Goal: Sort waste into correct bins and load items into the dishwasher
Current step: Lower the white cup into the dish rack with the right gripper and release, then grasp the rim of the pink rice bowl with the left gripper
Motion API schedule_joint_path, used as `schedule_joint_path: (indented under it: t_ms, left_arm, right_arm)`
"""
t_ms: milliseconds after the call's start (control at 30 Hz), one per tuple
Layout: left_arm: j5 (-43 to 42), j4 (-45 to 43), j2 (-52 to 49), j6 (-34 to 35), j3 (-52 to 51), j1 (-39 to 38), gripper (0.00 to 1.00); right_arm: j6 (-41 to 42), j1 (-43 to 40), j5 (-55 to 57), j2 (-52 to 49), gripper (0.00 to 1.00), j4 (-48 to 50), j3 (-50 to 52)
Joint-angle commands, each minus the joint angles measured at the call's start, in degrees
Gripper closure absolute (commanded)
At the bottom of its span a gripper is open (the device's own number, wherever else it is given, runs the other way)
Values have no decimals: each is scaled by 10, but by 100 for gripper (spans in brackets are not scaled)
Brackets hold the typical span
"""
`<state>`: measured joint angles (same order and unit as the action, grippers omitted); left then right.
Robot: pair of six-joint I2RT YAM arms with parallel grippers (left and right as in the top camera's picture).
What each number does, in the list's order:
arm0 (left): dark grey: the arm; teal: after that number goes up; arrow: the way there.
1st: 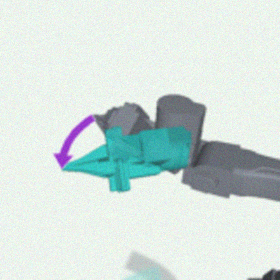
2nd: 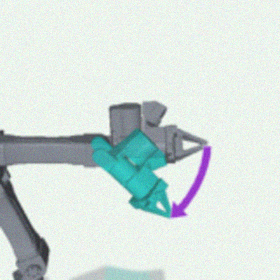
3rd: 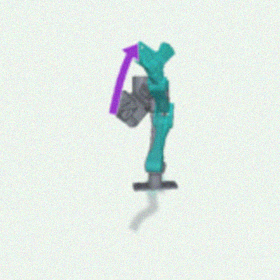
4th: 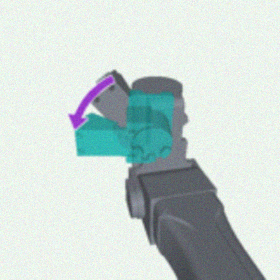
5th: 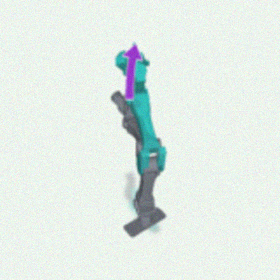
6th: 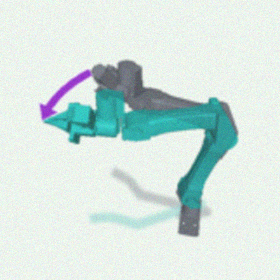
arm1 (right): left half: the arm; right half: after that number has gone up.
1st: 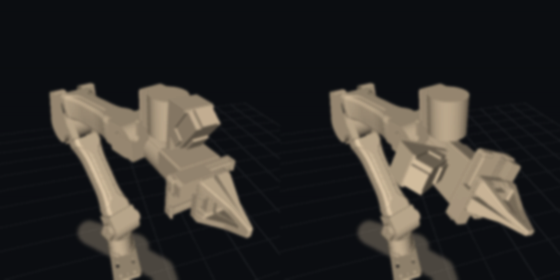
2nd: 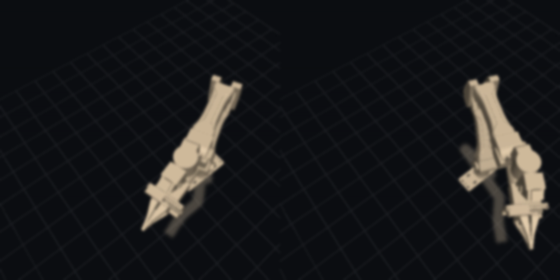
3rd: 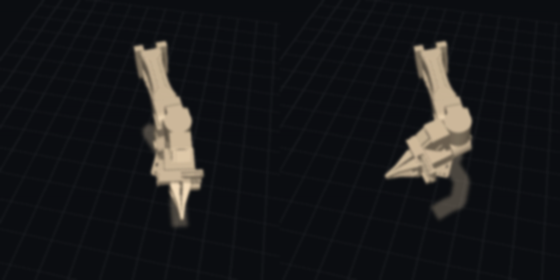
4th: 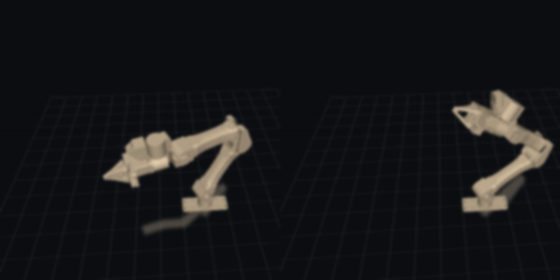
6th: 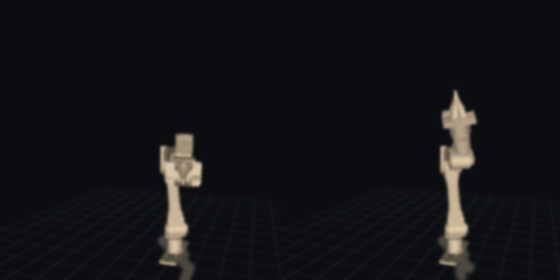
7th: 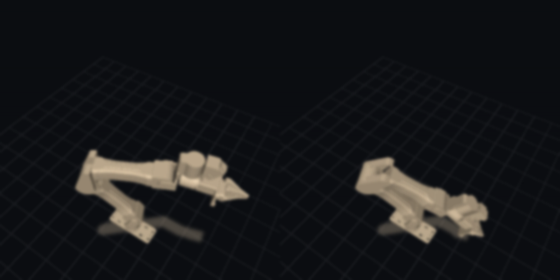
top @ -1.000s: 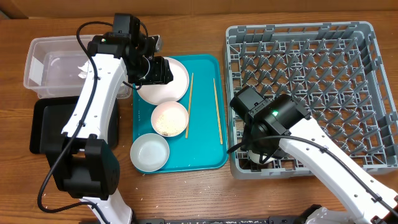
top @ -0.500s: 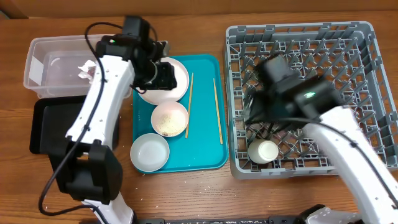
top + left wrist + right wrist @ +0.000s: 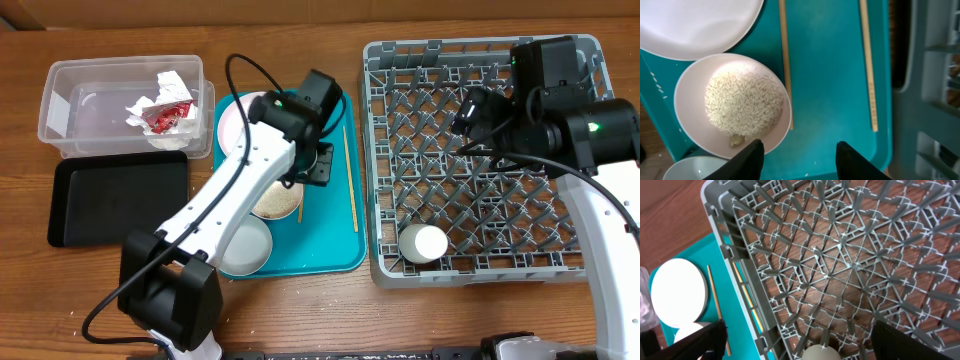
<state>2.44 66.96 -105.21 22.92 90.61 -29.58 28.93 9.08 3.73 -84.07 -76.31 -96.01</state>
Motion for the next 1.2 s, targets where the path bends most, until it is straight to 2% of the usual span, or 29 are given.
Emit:
schedule_joint_path:
  t_ms: [0,300,433,667,967,1167]
  left_arm:
    - [35,-30,13,46,-50,-8,52]
    - [35,-139,10,42,-148,-8,56]
    - [25,-170,4,28,-179,-8,61]
    - [25,-188,2,16,-186,-8,78]
    - [24,-218,-6,15,-214,-8,81]
    - [19,-217,-8,16,-215,-8,95]
  right_arm:
    - [-24,1,-4,-9,7,0,-10]
    - [-39,1,-4,-10,7,0,-8]
    - [-39,1,-4,-10,7,0,-8]
    - [-39,1,-4,-10,7,2,-8]
    - [-39,1,-2,-10,7,3,-8]
    - [-39,1,1,-10,7,11,-8]
